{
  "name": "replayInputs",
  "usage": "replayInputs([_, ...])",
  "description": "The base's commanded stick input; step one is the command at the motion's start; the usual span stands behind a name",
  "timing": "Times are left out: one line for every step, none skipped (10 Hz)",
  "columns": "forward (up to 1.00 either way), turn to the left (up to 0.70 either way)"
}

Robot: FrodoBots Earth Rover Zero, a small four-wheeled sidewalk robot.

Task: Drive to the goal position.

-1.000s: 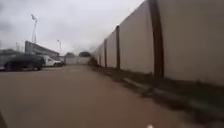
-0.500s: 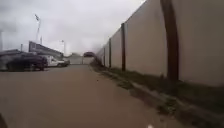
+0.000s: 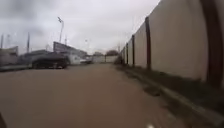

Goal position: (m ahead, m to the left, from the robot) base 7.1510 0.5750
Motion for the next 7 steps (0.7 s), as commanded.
replayInputs([1.0, 0.0])
replayInputs([1.0, 0.0])
replayInputs([1.0, 0.0])
replayInputs([1.0, 0.0])
replayInputs([1.0, 0.0])
replayInputs([1.0, -0.27])
replayInputs([1.0, -0.27])
